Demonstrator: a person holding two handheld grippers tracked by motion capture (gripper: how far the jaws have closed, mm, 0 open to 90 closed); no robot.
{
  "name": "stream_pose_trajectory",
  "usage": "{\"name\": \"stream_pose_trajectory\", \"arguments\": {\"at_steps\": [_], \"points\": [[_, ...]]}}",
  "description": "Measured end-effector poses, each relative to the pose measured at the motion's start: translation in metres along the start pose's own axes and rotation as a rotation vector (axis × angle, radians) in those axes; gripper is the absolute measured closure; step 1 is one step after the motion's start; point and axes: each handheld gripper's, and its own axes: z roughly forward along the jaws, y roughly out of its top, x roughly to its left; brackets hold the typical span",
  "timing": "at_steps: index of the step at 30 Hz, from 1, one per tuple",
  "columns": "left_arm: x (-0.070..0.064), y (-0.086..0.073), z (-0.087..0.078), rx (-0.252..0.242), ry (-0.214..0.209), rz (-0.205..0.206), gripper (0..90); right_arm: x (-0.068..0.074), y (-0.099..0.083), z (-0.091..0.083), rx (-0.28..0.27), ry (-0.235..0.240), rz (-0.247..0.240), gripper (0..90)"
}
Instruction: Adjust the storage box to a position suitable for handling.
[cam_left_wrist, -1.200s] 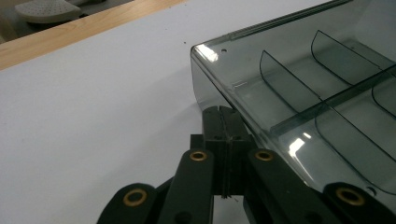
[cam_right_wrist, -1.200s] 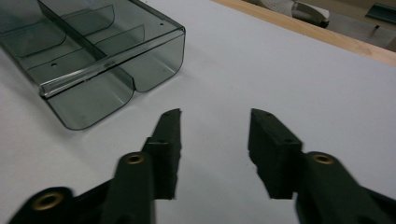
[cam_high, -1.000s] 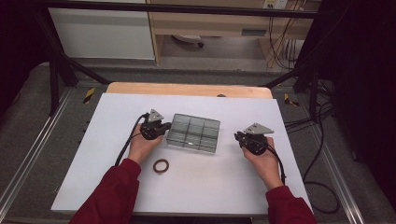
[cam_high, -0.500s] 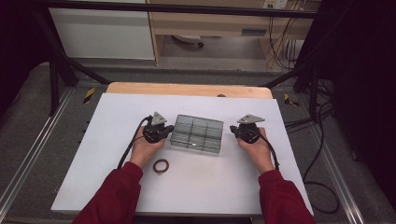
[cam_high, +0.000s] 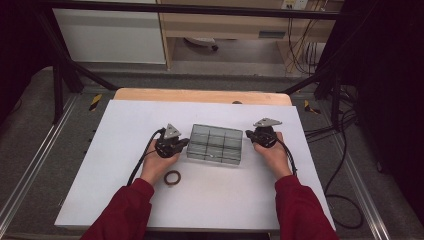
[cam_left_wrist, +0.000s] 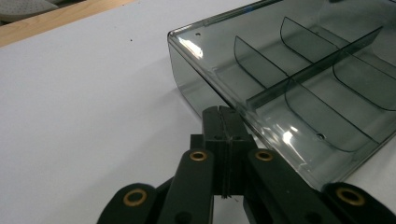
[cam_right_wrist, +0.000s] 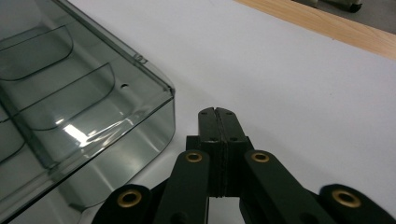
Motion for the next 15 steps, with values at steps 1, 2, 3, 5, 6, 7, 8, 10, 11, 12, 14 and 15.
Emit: {"name": "stream_pose_trajectory", "arguments": {"at_steps": [1, 2, 3, 5, 6, 7, 8, 10, 11, 12, 14, 15], "points": [[0.0, 0.0, -0.001, 0.0, 0.001, -0.002, 90.0, -0.001, 0.001, 0.001, -0.001, 0.001, 0.004, 90.0], [0.0, 0.0, -0.001, 0.0, 0.001, -0.002, 90.0, -0.001, 0.001, 0.001, -0.001, 0.001, 0.004, 90.0], [-0.001, -0.001, -0.002, 0.002, 0.0, -0.001, 90.0, -0.003, 0.002, 0.005, 0.002, 0.01, 0.009, 90.0], [-0.002, -0.001, -0.002, 0.004, 0.002, 0.0, 90.0, -0.002, 0.003, 0.008, 0.002, 0.015, 0.0, 90.0], [-0.002, -0.001, -0.002, 0.004, 0.002, 0.0, 90.0, -0.002, 0.003, 0.008, 0.002, 0.015, 0.0, 90.0], [-0.003, -0.001, -0.003, 0.005, 0.001, 0.002, 90.0, 0.0, 0.005, 0.011, 0.007, 0.025, -0.002, 90.0], [-0.003, -0.001, -0.003, 0.005, 0.001, 0.002, 90.0, 0.0, 0.005, 0.011, 0.007, 0.025, -0.002, 90.0], [-0.003, -0.002, -0.003, 0.003, 0.0, 0.0, 90.0, 0.002, 0.006, 0.013, 0.008, 0.035, -0.004, 90.0], [-0.003, -0.003, -0.004, 0.001, -0.002, -0.002, 90.0, 0.003, 0.006, 0.015, 0.012, 0.035, -0.007, 90.0], [-0.004, -0.003, -0.004, 0.0, -0.004, -0.003, 90.0, 0.003, 0.006, 0.015, 0.01, 0.036, -0.005, 90.0], [-0.004, -0.004, -0.005, 0.002, -0.006, -0.006, 90.0, 0.003, 0.006, 0.015, 0.007, 0.037, 0.001, 90.0], [-0.005, -0.007, -0.003, 0.02, -0.011, 0.005, 90.0, 0.002, 0.005, 0.016, 0.009, 0.041, 0.003, 90.0]]}}
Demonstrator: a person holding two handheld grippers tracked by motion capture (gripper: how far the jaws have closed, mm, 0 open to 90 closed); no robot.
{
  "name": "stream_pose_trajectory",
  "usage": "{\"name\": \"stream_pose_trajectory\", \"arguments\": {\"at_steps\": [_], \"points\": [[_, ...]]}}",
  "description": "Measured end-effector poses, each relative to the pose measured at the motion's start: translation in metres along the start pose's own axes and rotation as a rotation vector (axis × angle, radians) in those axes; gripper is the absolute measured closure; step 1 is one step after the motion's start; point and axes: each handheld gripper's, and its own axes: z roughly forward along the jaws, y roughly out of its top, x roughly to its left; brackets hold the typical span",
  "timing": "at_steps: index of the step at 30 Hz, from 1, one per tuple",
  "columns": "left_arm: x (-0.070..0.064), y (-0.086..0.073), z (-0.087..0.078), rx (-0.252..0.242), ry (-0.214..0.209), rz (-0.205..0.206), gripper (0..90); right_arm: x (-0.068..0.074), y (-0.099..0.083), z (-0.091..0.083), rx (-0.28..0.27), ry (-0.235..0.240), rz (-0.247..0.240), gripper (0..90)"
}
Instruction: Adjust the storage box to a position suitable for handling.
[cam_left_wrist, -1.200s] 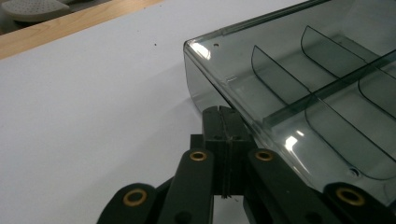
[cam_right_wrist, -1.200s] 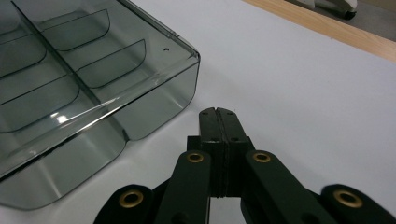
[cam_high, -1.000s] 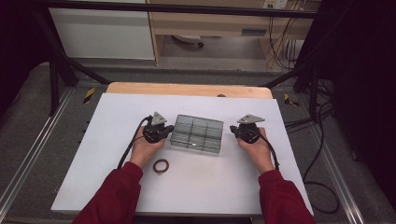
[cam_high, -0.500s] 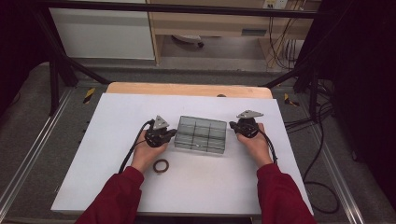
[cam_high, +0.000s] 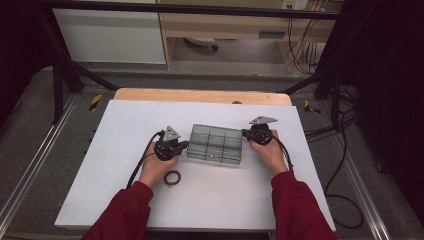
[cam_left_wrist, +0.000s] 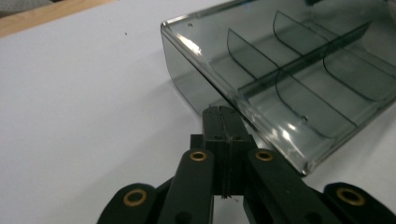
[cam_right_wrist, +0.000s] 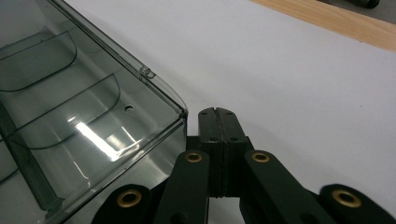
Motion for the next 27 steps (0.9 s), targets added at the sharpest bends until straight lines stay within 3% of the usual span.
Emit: {"name": "stream_pose_trajectory", "arguments": {"at_steps": [15, 21, 27], "points": [[-0.003, -0.008, -0.002, 0.0, -0.007, -0.003, 90.0, -0.001, 0.001, 0.004, -0.014, 0.021, -0.031, 90.0], [-0.003, -0.012, -0.007, -0.001, -0.013, -0.008, 90.0, 0.005, 0.003, 0.003, -0.016, 0.066, -0.061, 90.0], [-0.005, -0.015, -0.01, 0.005, -0.021, -0.001, 90.0, 0.007, 0.002, 0.001, -0.003, 0.055, -0.073, 90.0]]}}
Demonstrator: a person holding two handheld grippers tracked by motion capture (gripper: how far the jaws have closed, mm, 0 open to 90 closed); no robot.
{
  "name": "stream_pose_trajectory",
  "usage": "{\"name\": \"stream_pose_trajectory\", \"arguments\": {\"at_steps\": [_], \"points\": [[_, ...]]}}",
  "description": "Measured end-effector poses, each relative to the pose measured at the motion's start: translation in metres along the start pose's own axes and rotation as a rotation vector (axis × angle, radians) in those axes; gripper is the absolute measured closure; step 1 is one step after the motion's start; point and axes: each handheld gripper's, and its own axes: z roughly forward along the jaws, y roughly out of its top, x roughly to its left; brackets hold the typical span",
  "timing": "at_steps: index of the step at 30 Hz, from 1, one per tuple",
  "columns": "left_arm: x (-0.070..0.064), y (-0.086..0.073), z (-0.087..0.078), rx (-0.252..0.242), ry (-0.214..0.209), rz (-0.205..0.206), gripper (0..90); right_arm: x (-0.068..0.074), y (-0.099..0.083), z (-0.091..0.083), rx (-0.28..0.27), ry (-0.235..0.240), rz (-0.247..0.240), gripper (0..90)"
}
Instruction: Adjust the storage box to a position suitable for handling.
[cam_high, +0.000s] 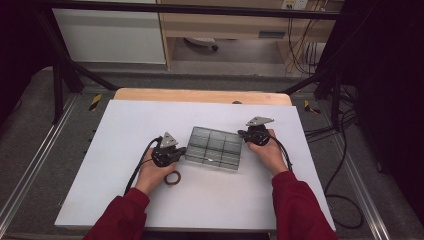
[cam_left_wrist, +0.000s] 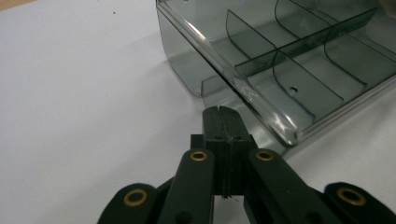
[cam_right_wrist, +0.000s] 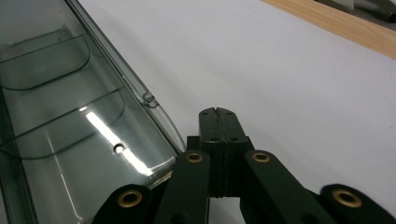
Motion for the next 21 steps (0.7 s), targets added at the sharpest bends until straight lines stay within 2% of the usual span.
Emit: {"name": "stream_pose_trajectory", "arguments": {"at_steps": [2, 5, 10, 17, 21], "points": [[0.0, 0.0, 0.0, -0.001, 0.002, -0.003, 90.0, 0.0, -0.002, -0.002, 0.005, -0.01, 0.0, 90.0], [-0.001, 0.0, -0.001, -0.005, 0.001, -0.004, 90.0, 0.0, -0.005, -0.006, -0.004, -0.035, 0.035, 90.0], [-0.002, -0.002, -0.003, -0.003, -0.003, -0.001, 90.0, 0.004, -0.009, -0.008, -0.022, -0.03, 0.066, 90.0], [-0.003, -0.003, -0.004, -0.002, -0.005, -0.002, 90.0, 0.007, -0.015, -0.015, -0.045, -0.048, 0.087, 90.0], [-0.003, -0.004, -0.004, -0.003, -0.012, 0.0, 90.0, 0.008, -0.017, -0.017, -0.051, -0.044, 0.09, 90.0]]}}
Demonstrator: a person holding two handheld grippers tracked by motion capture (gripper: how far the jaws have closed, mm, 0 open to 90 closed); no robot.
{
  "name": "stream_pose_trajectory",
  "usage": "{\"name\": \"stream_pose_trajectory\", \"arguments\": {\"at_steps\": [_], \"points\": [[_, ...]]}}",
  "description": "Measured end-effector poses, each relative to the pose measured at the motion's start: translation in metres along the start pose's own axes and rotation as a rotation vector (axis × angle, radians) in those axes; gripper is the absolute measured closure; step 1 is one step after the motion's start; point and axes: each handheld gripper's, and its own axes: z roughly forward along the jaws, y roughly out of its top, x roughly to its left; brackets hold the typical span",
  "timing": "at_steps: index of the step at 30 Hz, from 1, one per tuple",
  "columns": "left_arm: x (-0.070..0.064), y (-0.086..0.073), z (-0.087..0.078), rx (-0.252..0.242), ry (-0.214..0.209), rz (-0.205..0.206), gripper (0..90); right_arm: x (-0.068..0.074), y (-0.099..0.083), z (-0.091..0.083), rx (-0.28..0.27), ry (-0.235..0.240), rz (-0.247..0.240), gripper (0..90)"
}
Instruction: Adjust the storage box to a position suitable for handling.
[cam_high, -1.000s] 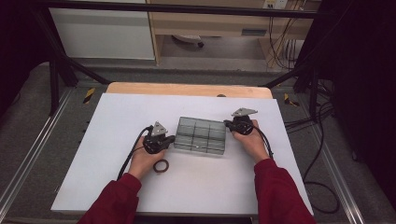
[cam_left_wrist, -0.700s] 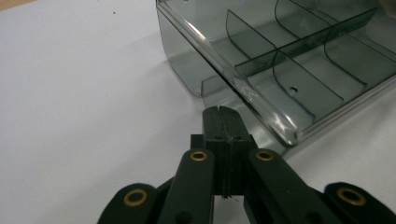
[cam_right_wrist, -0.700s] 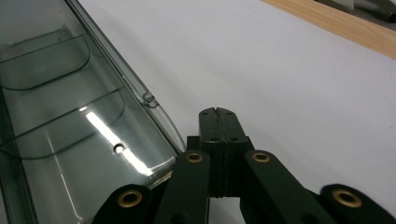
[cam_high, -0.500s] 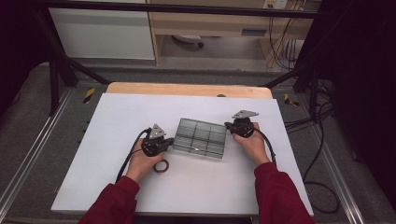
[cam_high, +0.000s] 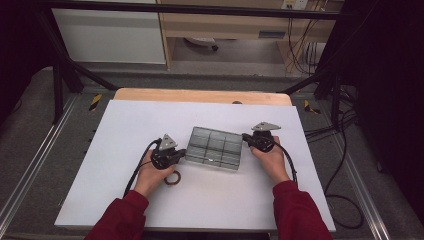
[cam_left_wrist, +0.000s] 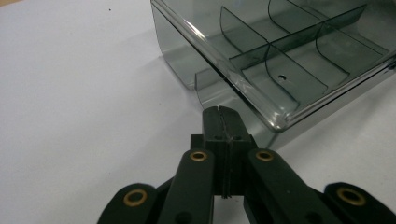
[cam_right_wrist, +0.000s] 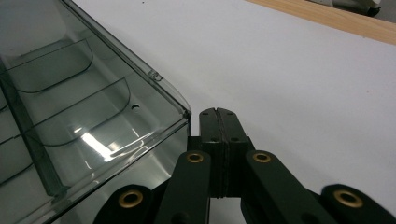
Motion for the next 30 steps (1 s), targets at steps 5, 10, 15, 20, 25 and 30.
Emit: {"name": "stream_pose_trajectory", "arguments": {"at_steps": [5, 10, 15, 20, 25, 30], "points": [[0.0, 0.0, 0.0, -0.001, -0.002, -0.002, 90.0, 0.001, -0.001, -0.002, -0.006, 0.009, 0.004, 90.0], [-0.003, -0.001, 0.001, 0.001, -0.008, 0.005, 90.0, 0.0, 0.0, -0.002, -0.006, 0.021, -0.021, 90.0], [-0.007, -0.003, -0.001, -0.001, -0.015, 0.005, 90.0, 0.002, 0.001, -0.001, -0.008, 0.04, -0.035, 90.0], [-0.01, -0.004, -0.003, 0.009, -0.008, 0.008, 90.0, 0.003, 0.0, -0.002, -0.006, 0.042, -0.036, 90.0], [-0.011, -0.005, -0.004, 0.007, -0.012, 0.004, 90.0, 0.004, 0.001, -0.005, 0.006, 0.052, -0.056, 90.0], [-0.012, -0.008, -0.006, 0.002, -0.014, -0.003, 90.0, 0.006, 0.001, -0.007, 0.01, 0.057, -0.068, 90.0]]}}
